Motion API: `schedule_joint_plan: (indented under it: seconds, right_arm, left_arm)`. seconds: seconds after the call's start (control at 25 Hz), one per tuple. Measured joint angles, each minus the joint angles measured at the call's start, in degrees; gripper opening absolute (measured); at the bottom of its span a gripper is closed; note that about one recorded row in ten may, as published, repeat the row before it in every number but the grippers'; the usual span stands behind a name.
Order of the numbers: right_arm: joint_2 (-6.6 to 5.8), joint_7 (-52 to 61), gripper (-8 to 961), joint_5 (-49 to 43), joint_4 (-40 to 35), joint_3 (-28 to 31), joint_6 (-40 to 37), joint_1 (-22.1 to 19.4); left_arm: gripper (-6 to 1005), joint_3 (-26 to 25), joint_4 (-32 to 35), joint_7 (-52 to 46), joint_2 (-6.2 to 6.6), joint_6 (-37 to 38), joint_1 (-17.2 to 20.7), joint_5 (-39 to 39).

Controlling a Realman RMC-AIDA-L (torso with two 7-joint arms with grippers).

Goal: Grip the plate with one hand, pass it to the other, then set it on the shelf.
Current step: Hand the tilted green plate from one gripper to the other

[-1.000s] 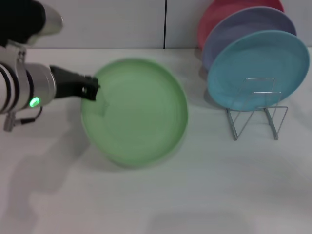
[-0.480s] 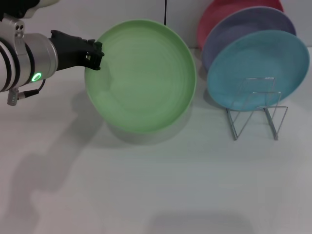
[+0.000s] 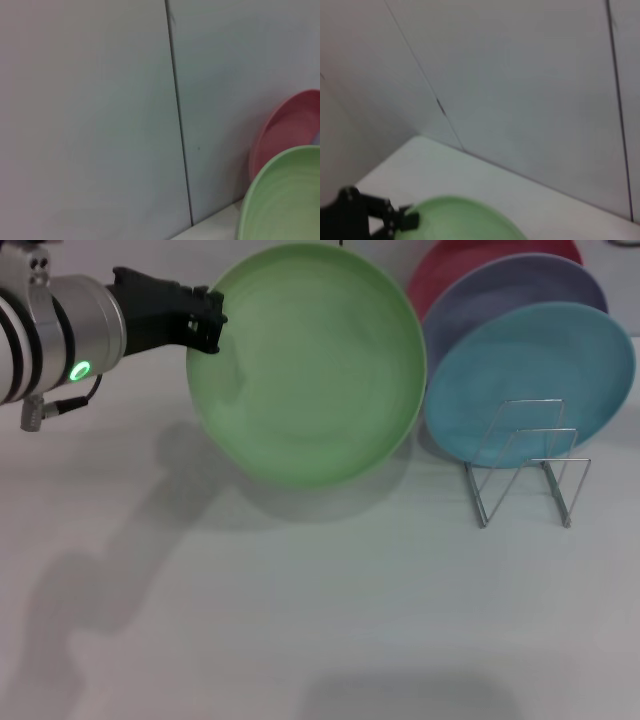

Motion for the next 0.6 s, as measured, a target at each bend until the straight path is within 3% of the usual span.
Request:
schedule_joint_plan:
  seconds: [0.6]
  right_arm:
    - [0.24,0.16,820,-3.52,5.02,-5.67,3.69,1.42]
  left_arm:
    - [77,-0.32,-0.54,-0.12,0.02,-0.37,-0.44,-2.12]
